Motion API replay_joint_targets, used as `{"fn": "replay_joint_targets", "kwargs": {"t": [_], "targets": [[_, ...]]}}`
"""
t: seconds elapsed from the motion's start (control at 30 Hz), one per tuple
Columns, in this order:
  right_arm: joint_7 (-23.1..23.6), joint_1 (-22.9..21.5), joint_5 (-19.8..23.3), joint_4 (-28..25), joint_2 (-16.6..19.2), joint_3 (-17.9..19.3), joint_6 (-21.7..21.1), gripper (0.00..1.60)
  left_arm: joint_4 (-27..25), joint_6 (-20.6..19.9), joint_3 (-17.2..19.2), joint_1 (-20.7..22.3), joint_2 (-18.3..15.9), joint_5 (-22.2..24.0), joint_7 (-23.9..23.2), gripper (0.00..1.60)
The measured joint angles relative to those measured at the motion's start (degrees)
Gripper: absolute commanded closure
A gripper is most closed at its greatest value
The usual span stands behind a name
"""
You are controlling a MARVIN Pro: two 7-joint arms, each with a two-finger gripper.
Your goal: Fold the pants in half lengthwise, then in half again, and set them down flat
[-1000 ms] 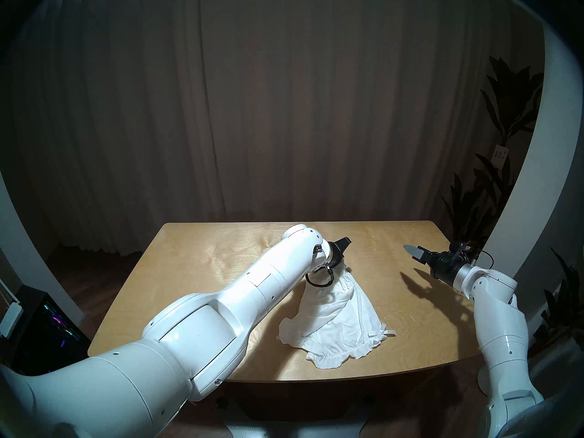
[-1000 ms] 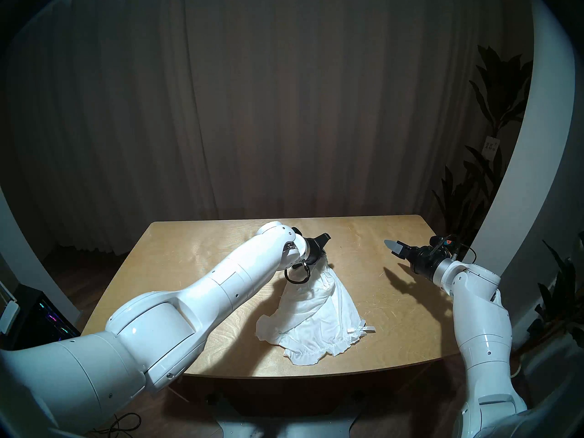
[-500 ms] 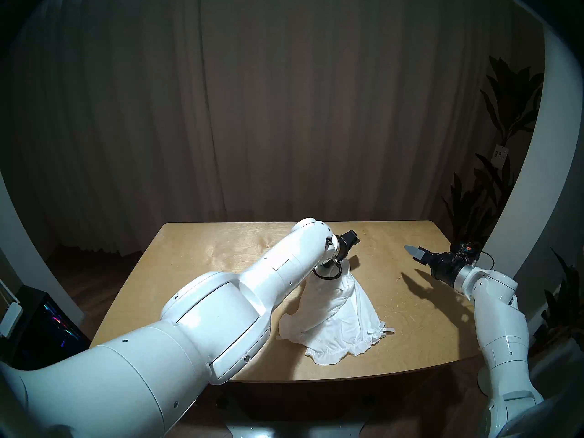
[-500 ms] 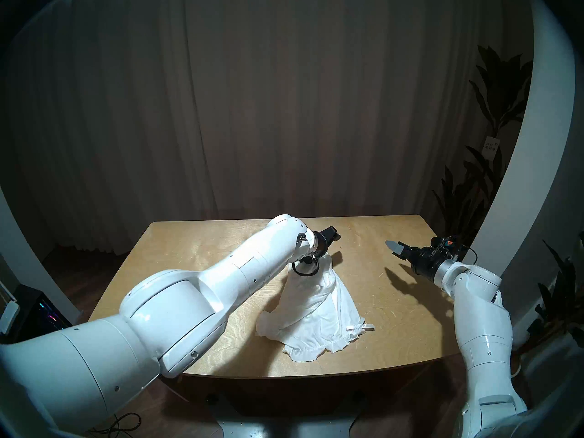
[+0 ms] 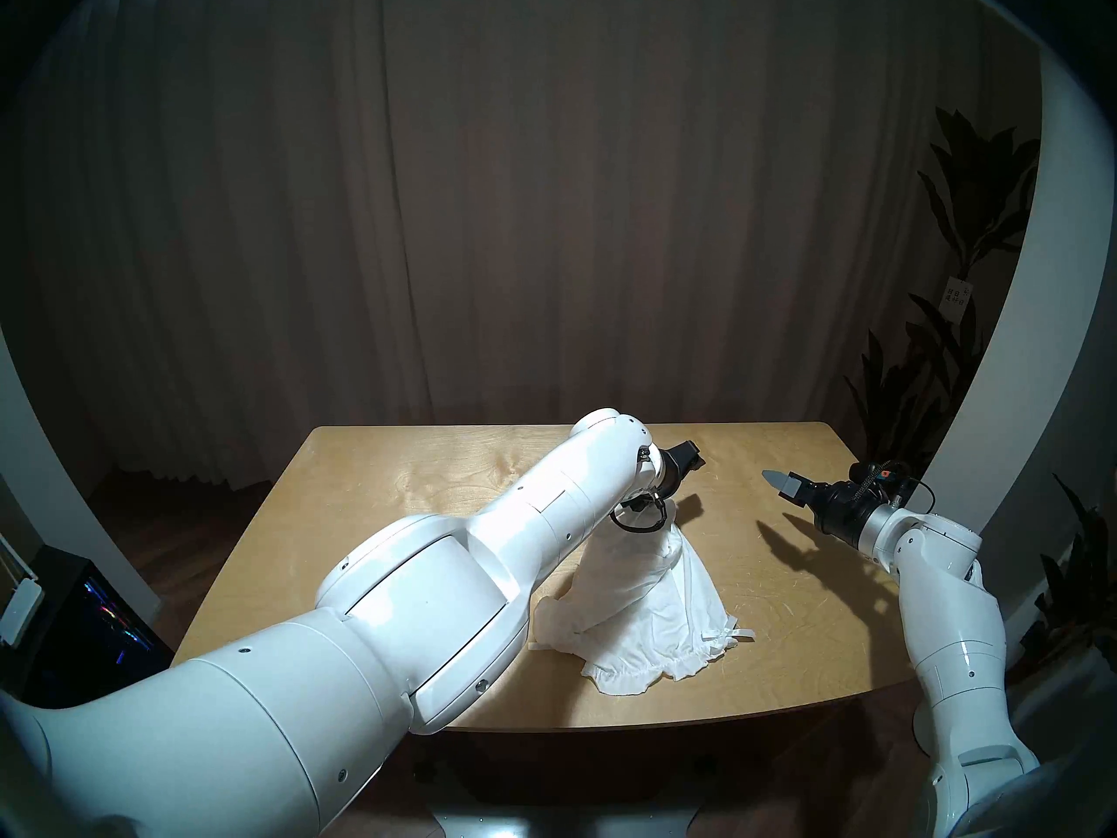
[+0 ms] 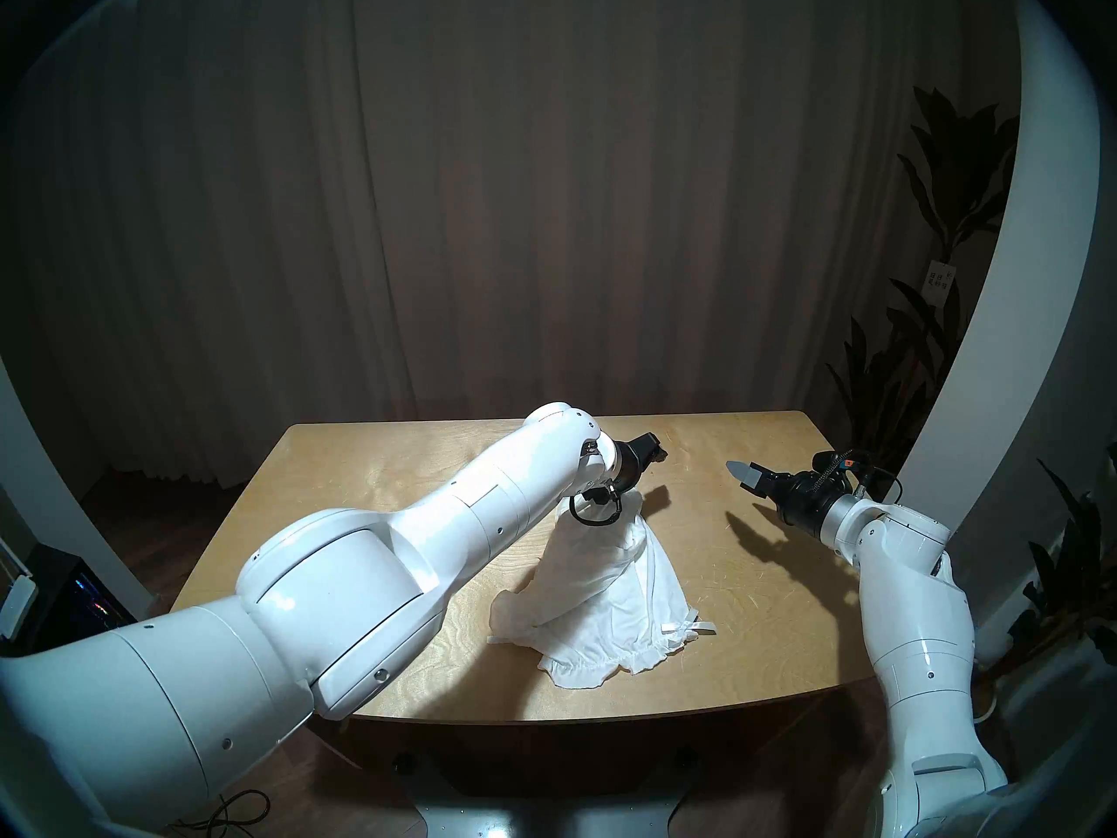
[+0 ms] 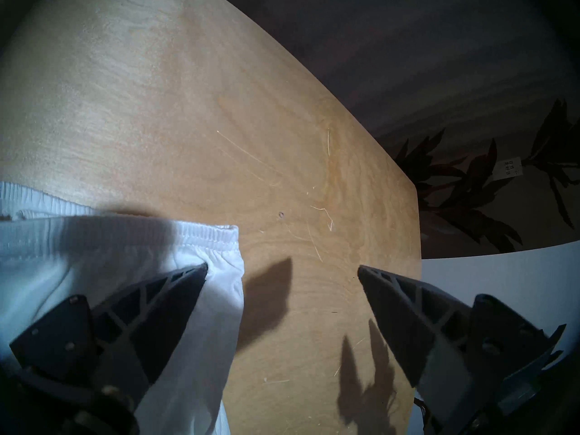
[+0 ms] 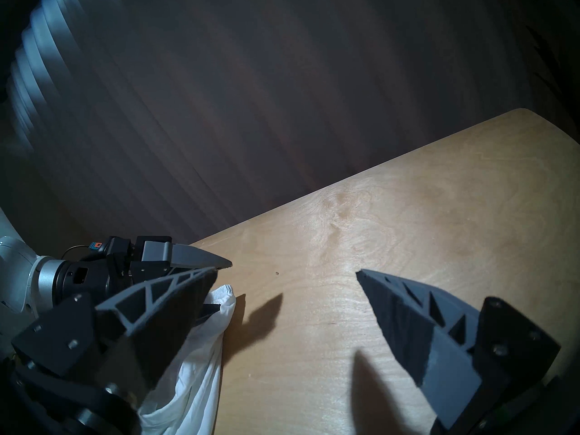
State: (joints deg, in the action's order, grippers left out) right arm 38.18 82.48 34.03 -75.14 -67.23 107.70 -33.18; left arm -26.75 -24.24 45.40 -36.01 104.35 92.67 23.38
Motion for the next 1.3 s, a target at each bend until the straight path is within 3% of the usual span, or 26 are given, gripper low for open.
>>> {"fn": "replay_joint_targets", "kwargs": {"t": [0.57, 1.3], "targets": [[-0.2, -0.1, 0.1, -1.0, -0.1, -0.5, -0.5, 0.00, 10.2, 3.4, -2.0, 3.8, 1.6, -3.3, -5.6, 0.00], [-0.7, 0.3, 0.2, -1.8, -1.4, -0.1, -0.7, 0.00, 14.7, 4.8, -5.7, 8.0, 4.8, -6.7, -8.5, 0.00]]}}
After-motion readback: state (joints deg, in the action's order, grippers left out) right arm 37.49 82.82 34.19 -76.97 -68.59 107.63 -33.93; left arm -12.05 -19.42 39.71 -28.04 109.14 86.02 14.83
